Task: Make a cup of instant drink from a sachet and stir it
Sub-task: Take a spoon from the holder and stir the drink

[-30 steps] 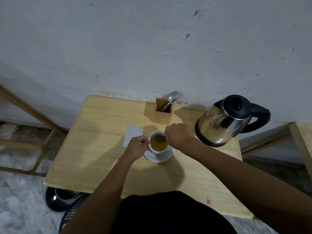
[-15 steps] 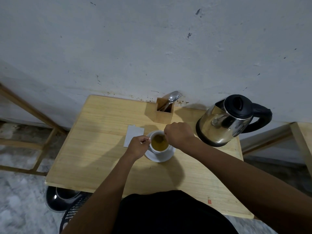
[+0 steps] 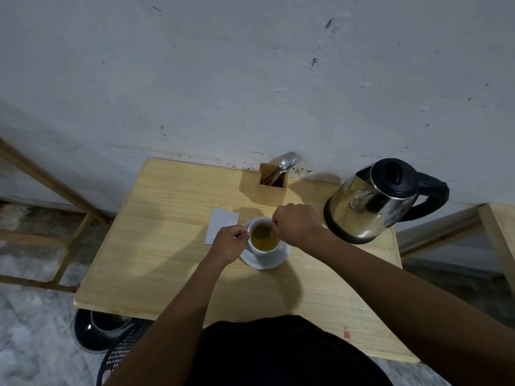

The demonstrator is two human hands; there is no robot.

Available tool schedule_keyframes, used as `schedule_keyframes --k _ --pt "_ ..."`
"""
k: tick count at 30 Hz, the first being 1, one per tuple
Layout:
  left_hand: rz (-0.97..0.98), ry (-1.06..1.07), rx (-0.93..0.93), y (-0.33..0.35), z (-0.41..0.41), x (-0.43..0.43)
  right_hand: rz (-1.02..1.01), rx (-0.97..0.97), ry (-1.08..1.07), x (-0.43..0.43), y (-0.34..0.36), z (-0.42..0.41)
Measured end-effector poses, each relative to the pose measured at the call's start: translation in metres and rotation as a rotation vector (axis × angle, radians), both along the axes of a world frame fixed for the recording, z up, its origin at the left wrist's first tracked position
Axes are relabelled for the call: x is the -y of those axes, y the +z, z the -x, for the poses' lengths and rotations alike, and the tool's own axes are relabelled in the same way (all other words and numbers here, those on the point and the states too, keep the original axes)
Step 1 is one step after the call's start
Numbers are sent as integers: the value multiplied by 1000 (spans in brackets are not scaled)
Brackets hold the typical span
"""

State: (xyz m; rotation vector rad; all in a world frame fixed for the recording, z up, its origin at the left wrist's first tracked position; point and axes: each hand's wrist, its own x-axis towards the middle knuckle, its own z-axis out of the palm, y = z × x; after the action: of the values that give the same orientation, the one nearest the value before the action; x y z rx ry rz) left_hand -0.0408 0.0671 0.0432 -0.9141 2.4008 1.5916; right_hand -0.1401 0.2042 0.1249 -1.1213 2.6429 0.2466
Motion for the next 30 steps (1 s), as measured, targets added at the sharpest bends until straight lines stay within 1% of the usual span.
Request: schedule_keyframes --k 4,9,11,13,16,19,24,28,30 --pt "-1 3 3 0 0 0 -73 -44 3 -4 5 -1" --pt "8 4 12 1 0 0 -41 93 -78 -11 4 -3" --pt "11 0 18 0 0 0 24 155 -126 -15 -4 -5" --pt "3 -1 20 0 0 1 99 167 -143 -24 -12 -9" --pt "-1 -8 12 0 0 2 217 74 -137 -46 -15 -21" --pt "5 -13 2 2 0 2 342 0 -178 -71 -21 -36" --pt "11 -26 -8 3 -1 2 604 -42 -326 -98 -49 -61" --pt "26 -31 -9 1 0 2 679 20 -439 -107 -61 -73" --pt "28 -31 5 0 1 3 698 20 -459 -108 -63 -77"
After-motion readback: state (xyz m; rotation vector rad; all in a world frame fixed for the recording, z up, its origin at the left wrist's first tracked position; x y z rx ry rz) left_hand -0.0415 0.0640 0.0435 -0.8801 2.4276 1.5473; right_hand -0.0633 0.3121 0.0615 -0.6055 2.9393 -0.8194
